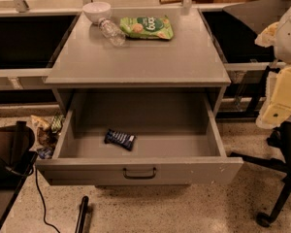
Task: Close top drawer
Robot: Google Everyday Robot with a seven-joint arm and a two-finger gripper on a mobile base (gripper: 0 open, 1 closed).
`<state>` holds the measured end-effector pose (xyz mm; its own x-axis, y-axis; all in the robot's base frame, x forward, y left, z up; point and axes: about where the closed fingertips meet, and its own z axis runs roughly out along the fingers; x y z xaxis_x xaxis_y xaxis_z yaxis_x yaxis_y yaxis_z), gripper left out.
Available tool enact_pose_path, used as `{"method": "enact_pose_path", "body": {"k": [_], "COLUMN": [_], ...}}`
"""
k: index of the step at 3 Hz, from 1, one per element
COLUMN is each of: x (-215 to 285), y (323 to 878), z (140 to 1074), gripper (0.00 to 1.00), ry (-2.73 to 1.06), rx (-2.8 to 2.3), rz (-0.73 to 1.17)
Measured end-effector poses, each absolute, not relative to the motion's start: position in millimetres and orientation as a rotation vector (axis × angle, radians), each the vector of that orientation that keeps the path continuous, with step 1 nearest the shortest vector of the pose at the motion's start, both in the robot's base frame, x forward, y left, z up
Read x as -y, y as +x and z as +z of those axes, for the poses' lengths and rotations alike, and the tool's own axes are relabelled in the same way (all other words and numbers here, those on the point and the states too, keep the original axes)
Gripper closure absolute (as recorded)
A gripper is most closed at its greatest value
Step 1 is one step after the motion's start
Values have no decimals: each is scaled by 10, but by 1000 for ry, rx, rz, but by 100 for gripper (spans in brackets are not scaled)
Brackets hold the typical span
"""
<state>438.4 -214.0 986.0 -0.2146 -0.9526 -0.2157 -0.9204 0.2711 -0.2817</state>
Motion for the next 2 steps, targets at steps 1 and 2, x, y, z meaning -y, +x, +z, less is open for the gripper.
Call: {"method": "enact_pose_path", "body": {"k": [1, 2], "x": [2138, 1896], "y": [4384, 4305], "z": [9859, 9625], "gripper": [0, 0], "ry": [-1707, -1810], "rx": [-2204, -2121], "rz": [-130, -25]}}
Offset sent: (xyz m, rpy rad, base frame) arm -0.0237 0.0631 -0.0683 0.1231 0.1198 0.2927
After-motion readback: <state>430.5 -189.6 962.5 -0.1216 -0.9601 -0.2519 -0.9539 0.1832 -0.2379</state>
